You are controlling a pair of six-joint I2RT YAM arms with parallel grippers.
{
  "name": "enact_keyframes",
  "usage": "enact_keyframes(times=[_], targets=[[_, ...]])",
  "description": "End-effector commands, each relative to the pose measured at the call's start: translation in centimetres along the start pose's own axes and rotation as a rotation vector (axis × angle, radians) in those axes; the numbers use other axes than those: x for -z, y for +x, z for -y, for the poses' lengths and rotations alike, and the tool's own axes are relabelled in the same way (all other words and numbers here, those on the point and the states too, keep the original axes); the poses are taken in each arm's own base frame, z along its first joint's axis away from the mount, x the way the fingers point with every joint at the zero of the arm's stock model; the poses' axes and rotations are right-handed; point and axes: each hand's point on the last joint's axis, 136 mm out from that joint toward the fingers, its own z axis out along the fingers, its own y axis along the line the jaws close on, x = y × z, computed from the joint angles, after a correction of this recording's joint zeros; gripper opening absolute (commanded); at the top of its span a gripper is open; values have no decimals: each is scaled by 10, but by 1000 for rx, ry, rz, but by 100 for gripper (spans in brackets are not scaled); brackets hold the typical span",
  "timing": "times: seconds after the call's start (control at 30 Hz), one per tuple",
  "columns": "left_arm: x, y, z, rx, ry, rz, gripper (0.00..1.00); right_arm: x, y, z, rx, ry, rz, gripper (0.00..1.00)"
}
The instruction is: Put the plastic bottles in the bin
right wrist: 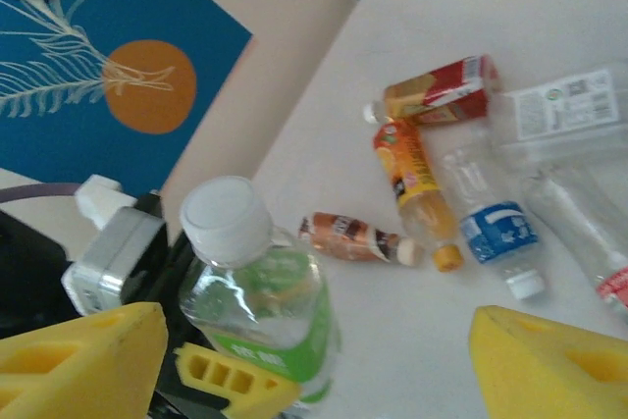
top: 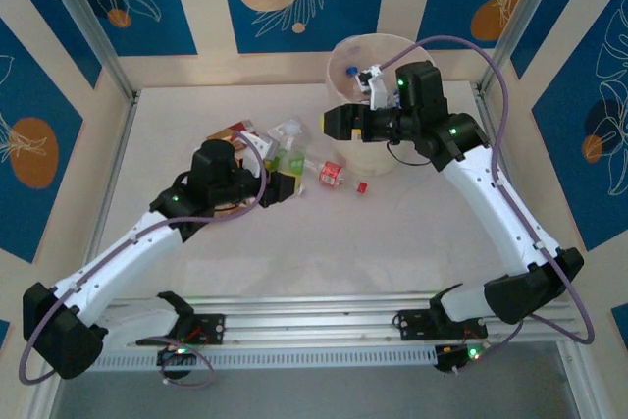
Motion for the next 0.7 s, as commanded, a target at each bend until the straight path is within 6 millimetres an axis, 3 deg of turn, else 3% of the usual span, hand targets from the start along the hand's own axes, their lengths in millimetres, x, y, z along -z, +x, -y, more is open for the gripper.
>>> enact_keyframes(times=[0.0,0.67], targets=[[-2,-29,27,-54,135,86,46,-6,2,-21,37,-101,-23,76],[-6,-35,45,-49,250,98,46,-45,1,-42,130,-136,-98,59]])
